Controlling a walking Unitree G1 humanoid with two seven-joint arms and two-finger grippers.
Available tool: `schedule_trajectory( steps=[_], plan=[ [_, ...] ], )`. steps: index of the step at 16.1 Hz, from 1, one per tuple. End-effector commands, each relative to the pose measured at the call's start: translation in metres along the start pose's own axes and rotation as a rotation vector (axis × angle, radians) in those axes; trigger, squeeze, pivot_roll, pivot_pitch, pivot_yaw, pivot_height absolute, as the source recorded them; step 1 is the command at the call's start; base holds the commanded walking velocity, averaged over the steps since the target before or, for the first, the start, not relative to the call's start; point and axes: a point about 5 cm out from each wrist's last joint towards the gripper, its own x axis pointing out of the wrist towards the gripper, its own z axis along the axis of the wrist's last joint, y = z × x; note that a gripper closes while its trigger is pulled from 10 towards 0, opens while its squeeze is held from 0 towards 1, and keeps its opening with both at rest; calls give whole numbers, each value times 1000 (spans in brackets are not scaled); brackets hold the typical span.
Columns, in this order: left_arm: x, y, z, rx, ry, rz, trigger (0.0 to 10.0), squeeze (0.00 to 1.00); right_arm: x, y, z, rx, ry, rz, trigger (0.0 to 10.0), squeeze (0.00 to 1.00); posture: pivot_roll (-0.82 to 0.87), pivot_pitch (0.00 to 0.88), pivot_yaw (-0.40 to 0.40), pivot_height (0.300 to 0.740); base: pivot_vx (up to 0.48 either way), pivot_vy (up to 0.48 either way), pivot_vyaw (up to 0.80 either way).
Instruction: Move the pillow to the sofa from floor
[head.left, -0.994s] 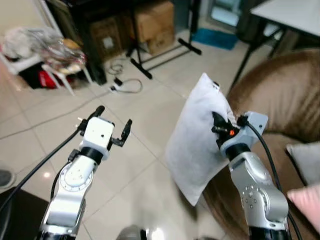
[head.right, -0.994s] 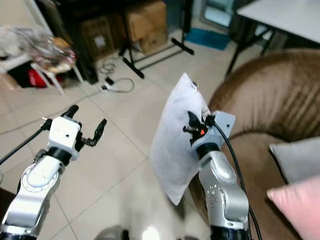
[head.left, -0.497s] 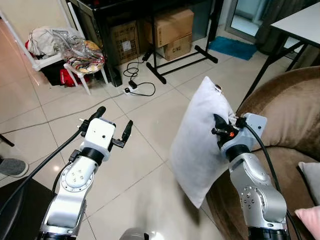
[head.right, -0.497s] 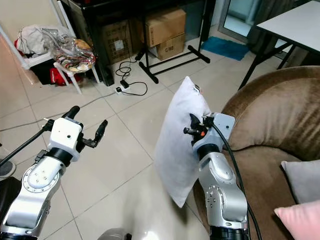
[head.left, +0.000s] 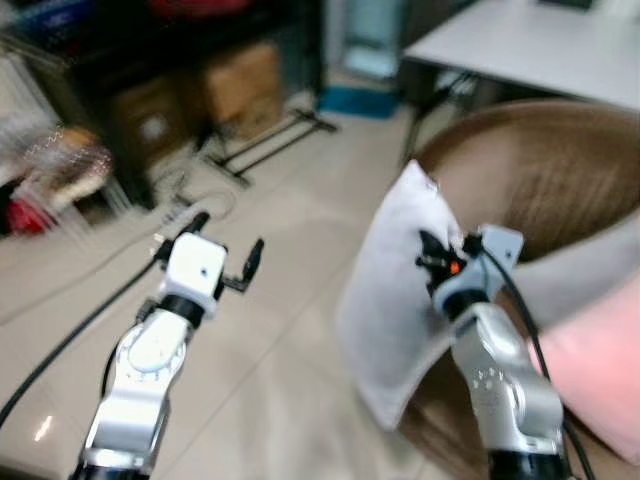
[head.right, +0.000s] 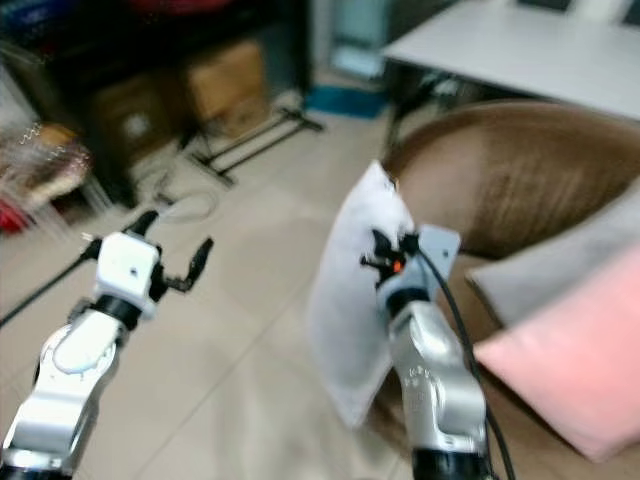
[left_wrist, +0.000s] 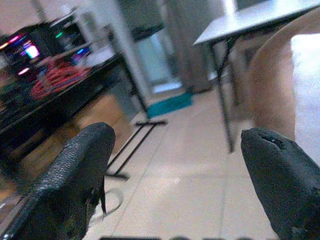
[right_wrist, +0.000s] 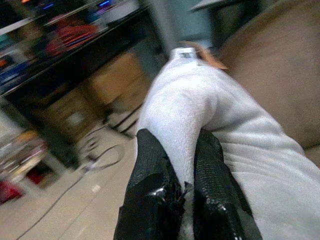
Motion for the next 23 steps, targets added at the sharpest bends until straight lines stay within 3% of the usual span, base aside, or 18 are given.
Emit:
schedule_trajectory(
  steps=[1, 7, 13, 16, 18, 19, 21, 22, 23],
  plan=[
    [1, 3, 2, 4, -8, 1, 10000, 0, 3, 7, 18, 0, -89, 24, 10000, 0, -80, 0, 55, 740, 285, 0, -800],
    [1, 6, 1, 17, -2, -16, 10000, 0, 7, 12, 16, -11, -88, 57, 10000, 0, -67, 0, 61, 740, 286, 0, -734],
    [-2, 6, 1, 25, 5, -35, 10000, 0, 12, 21, 16, -39, -81, 118, 10000, 0, -57, 0, 58, 740, 285, 0, 0],
    [-9, 1, -3, 21, 30, -115, 10000, 0, 18, 33, 19, -44, -76, 203, 10000, 0, -55, 0, 54, 740, 0, 0, 0],
    [-17, -6, -9, 48, 80, -215, 10000, 0, 29, 53, 17, -7, -45, 308, 10000, 0, -54, 0, 53, 740, 0, 0, 0],
    [-17, -7, -10, 51, 84, -225, 10000, 0, 30, 55, 17, -4, -42, 314, 10000, 0, -54, 0, 53, 740, 0, 0, 0],
    [-28, -17, -12, 58, 119, -333, 10000, 0, 59, 57, 18, 68, -39, 245, 10000, 0, -40, 0, 43, 740, 0, 0, 0],
    [-29, -18, -12, 58, 125, -351, 10000, 0, 64, 55, 19, 73, -41, 224, 10000, 0, -36, 0, 38, 740, 0, 0, 0],
    [-35, -22, -13, 59, 140, -417, 10000, 0, 79, 45, 17, 50, -27, 150, 10000, 0, -29, 19, 29, 740, 0, 0, 0]
  ],
)
